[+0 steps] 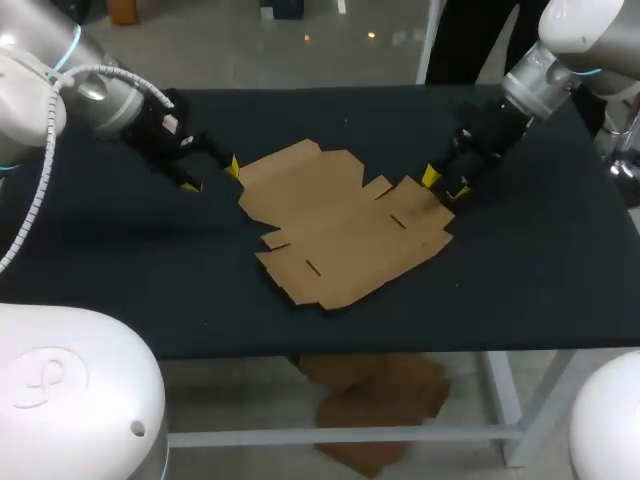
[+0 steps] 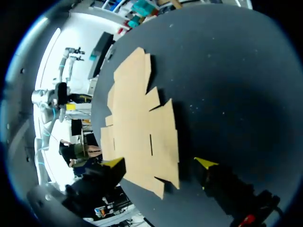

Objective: Assemble the packaging by folding the flat box into shape, placing the metal phone stand inside, and closing the box properly

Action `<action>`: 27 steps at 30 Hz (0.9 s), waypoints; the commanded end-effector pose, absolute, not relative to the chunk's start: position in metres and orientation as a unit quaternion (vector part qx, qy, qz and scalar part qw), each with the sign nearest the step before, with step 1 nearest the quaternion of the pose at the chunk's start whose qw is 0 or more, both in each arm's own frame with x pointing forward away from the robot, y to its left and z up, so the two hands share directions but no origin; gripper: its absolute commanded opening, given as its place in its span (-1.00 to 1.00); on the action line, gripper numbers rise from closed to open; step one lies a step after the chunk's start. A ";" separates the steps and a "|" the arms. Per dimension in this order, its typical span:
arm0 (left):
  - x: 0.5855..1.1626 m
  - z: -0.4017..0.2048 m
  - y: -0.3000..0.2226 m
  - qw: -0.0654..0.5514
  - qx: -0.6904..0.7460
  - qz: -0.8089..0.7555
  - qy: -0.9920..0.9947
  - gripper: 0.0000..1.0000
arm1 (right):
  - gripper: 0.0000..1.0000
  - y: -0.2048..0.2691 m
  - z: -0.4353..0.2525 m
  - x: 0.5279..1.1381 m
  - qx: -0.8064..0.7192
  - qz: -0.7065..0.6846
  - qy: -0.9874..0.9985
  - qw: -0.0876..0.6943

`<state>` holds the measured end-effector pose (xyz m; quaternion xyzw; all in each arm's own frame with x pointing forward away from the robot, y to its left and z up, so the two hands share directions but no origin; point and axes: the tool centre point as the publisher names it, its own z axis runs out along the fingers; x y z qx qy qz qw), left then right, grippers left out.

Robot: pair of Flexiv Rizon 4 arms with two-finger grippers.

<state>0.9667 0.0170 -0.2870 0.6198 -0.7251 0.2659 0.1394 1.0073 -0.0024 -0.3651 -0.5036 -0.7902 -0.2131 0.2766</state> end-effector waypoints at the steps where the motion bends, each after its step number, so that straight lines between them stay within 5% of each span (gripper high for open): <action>1: 0.966 -0.286 0.017 0.138 0.621 0.264 -0.725 1.00 | 1.00 -0.003 -0.365 1.004 -0.507 -0.221 -0.788 0.270; 18: 0.966 -0.286 0.017 0.138 0.621 0.264 -0.725 1.00 | 0.98 0.016 -0.383 1.035 -0.422 -0.120 -0.830 0.344; 25: 0.966 -0.286 0.017 0.138 0.621 0.264 -0.725 1.00 | 0.69 0.015 -0.390 1.042 -0.414 -0.101 -0.832 0.355; 27: 0.966 -0.286 0.017 0.138 0.621 0.264 -0.725 1.00 | 0.31 0.018 -0.392 1.041 -0.409 -0.098 -0.831 0.364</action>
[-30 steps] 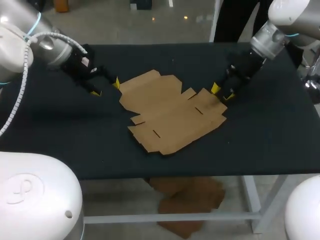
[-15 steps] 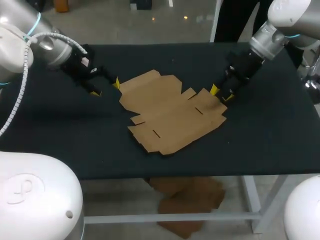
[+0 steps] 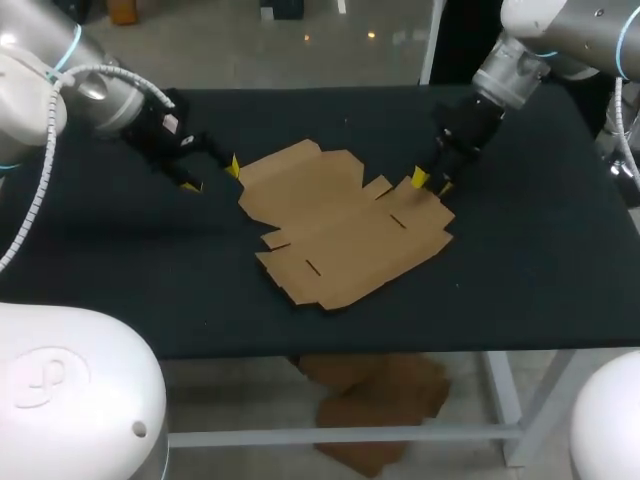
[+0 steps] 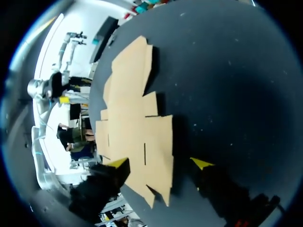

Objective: Assemble the packaging by folding the flat box into shape, placing the metal phone stand inside, and closing the box properly

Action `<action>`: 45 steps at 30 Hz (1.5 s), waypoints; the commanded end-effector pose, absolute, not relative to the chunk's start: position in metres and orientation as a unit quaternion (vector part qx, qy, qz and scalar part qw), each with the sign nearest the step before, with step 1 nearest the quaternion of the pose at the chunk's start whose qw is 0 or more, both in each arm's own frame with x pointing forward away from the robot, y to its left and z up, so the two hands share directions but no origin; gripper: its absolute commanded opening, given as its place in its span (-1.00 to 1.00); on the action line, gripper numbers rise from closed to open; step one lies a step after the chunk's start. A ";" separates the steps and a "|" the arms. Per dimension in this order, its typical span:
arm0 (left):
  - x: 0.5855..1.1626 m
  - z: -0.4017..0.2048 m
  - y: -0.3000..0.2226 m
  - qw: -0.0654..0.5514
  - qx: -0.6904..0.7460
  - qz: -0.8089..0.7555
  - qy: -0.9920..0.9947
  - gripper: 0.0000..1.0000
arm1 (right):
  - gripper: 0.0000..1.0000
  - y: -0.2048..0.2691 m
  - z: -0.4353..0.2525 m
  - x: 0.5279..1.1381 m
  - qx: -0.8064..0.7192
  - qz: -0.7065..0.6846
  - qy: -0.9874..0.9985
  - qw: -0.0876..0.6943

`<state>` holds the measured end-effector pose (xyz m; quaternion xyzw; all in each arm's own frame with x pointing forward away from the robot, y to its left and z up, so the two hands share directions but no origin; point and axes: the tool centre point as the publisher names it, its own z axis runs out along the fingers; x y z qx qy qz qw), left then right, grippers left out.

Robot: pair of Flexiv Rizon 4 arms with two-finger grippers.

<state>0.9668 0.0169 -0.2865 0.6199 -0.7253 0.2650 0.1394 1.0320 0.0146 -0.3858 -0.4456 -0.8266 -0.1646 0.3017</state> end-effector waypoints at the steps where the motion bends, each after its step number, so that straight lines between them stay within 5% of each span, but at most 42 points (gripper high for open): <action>1: 0.966 -0.286 0.017 0.138 0.621 0.264 -0.725 1.00 | 0.17 0.019 -0.394 1.040 -0.407 -0.095 -0.833 0.364; 10: 0.966 -0.286 0.017 0.138 0.621 0.264 -0.725 1.00 | -0.18 0.031 -0.408 1.029 -0.391 -0.064 -0.839 0.374; 13: 0.966 -0.286 0.017 0.138 0.621 0.264 -0.725 1.00 | -0.61 0.032 -0.410 1.026 -0.398 -0.067 -0.835 0.375; 14: 0.966 -0.286 0.017 0.138 0.621 0.264 -0.725 1.00 | -0.95 0.032 -0.410 1.024 -0.399 -0.072 -0.833 0.376; 15: 0.966 -0.286 0.017 0.138 0.621 0.264 -0.725 1.00 | -1.00 0.031 -0.411 1.023 -0.404 -0.082 -0.829 0.377; 45: 0.966 -0.286 0.017 0.138 0.621 0.264 -0.725 1.00 | -1.00 0.037 -0.380 0.969 -0.587 -0.300 -0.693 0.291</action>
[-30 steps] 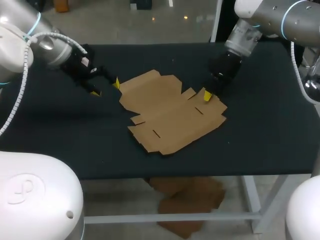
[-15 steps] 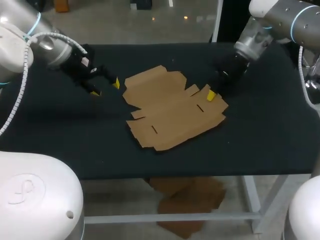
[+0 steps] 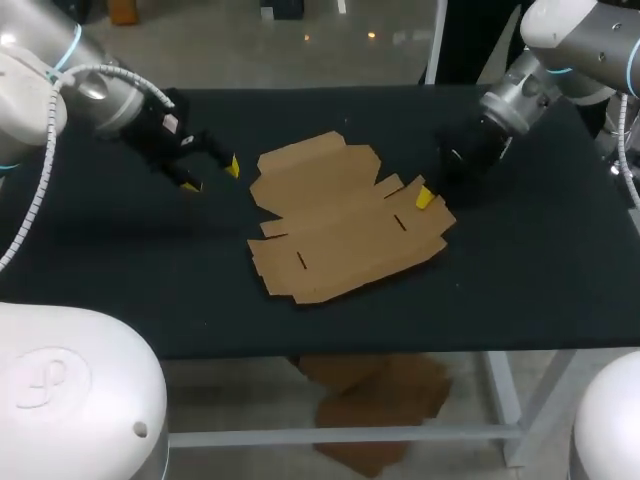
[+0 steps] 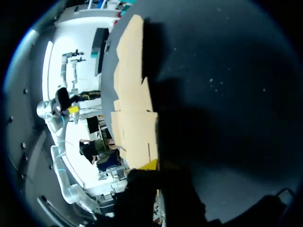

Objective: Assemble the packaging by folding the flat box into shape, placing the metal phone stand inside, and closing the box properly

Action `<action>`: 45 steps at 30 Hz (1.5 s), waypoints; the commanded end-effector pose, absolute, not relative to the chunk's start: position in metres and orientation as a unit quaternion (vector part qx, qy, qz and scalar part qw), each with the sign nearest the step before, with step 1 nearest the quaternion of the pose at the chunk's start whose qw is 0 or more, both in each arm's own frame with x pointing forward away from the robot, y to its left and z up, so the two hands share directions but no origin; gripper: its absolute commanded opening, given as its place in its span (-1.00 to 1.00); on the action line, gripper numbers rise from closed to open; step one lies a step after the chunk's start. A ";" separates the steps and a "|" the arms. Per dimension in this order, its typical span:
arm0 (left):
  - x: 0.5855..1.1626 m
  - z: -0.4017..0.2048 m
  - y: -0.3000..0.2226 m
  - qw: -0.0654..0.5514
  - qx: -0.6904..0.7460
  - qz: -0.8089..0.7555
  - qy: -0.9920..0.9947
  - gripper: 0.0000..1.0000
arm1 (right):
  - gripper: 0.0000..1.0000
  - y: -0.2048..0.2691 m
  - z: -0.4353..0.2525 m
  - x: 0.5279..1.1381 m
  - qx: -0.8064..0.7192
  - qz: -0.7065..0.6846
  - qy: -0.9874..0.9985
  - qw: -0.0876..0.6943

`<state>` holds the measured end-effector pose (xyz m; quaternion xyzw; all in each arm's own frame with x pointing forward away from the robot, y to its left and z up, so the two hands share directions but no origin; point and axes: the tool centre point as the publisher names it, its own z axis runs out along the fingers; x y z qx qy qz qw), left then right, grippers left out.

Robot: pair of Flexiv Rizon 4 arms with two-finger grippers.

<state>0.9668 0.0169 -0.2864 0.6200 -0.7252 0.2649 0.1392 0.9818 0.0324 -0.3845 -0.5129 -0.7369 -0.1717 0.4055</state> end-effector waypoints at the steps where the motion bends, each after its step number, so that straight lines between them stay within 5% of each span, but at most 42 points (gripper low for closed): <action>1: 0.966 -0.286 0.017 0.138 0.621 0.264 -0.725 1.00 | -1.00 0.038 -0.380 0.969 -0.590 -0.303 -0.690 0.290; 17: 0.966 -0.286 0.017 0.138 0.621 0.264 -0.725 1.00 | -1.00 0.049 -0.385 0.966 -0.640 -0.362 -0.623 0.265; 45: 0.966 -0.286 0.017 0.138 0.621 0.264 -0.725 1.00 | -1.00 0.050 -0.393 0.944 -0.590 -0.328 -0.647 0.354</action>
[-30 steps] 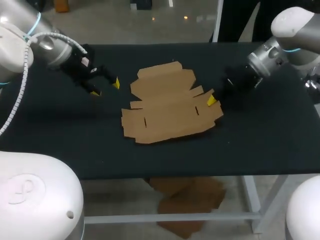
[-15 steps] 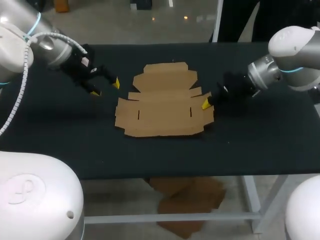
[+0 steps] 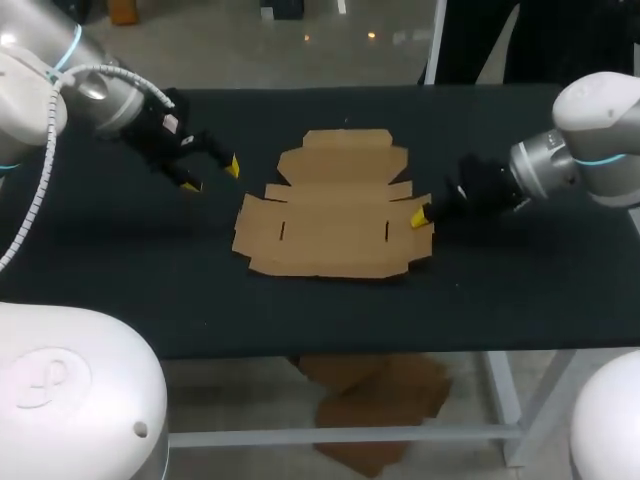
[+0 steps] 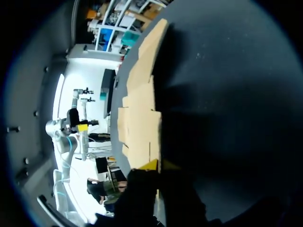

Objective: Assemble the packaging by folding the flat box into shape, placing the metal phone stand inside, and closing the box properly

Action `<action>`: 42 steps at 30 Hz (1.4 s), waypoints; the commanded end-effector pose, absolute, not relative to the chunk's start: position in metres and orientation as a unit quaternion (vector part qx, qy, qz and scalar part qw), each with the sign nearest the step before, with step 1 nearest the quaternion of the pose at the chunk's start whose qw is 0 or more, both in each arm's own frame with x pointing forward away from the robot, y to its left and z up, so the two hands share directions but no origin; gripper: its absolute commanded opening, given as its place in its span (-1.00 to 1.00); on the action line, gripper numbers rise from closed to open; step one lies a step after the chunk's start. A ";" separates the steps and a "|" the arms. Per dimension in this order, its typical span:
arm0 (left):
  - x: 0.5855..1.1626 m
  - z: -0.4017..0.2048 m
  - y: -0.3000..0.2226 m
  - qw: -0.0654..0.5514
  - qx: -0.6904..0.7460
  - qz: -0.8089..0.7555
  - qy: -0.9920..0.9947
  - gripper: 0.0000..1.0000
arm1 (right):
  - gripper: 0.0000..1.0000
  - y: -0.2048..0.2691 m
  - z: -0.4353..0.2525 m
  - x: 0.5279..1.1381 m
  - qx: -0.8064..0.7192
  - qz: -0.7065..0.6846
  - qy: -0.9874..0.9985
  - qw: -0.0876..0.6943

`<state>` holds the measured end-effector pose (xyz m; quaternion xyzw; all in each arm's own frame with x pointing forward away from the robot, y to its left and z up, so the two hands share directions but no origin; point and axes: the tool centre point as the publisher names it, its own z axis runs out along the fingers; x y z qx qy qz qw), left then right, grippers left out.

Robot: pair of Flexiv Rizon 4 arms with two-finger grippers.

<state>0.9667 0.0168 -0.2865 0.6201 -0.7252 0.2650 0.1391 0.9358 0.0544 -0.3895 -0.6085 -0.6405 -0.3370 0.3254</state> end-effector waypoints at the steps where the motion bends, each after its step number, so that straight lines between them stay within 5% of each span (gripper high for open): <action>1: 0.966 -0.286 0.017 0.138 0.621 0.264 -0.725 1.00 | -1.00 0.050 -0.393 0.943 -0.588 -0.324 -0.650 0.355; 6: 0.966 -0.286 0.017 0.138 0.621 0.264 -0.725 1.00 | -1.00 0.050 -0.395 0.940 -0.587 -0.312 -0.656 0.358; 8: 0.966 -0.286 0.017 0.138 0.621 0.264 -0.725 1.00 | -0.25 0.050 -0.396 0.939 -0.587 -0.308 -0.658 0.358; 9: 0.966 -0.286 0.017 0.138 0.621 0.264 -0.725 1.00 | 0.51 0.050 -0.397 0.938 -0.587 -0.304 -0.659 0.359; 10: 0.966 -0.286 0.017 0.138 0.621 0.264 -0.725 1.00 | 1.00 0.051 -0.398 0.937 -0.586 -0.298 -0.661 0.362; 23: 0.966 -0.286 0.017 0.138 0.621 0.264 -0.725 1.00 | 1.00 0.040 -0.401 0.938 -0.616 -0.265 -0.659 0.340; 24: 0.966 -0.286 0.017 0.138 0.621 0.264 -0.725 1.00 | 0.86 0.040 -0.400 0.937 -0.616 -0.265 -0.659 0.340; 25: 0.966 -0.286 0.017 0.138 0.621 0.264 -0.725 1.00 | 0.33 0.040 -0.399 0.936 -0.617 -0.265 -0.658 0.340; 26: 0.966 -0.286 0.017 0.138 0.621 0.264 -0.725 1.00 | 0.04 0.040 -0.399 0.935 -0.619 -0.264 -0.659 0.336; 28: 0.966 -0.286 0.017 0.138 0.621 0.264 -0.725 1.00 | -0.17 0.041 -0.398 0.933 -0.621 -0.260 -0.660 0.332; 35: 0.966 -0.286 0.017 0.138 0.621 0.264 -0.725 1.00 | -0.58 0.040 -0.407 0.927 -0.631 -0.254 -0.652 0.335; 38: 0.966 -0.286 0.017 0.138 0.621 0.264 -0.725 1.00 | -1.00 0.040 -0.407 0.926 -0.632 -0.258 -0.650 0.334; 42: 0.966 -0.286 0.017 0.138 0.621 0.264 -0.725 1.00 | -1.00 0.042 -0.404 0.925 -0.616 -0.266 -0.657 0.343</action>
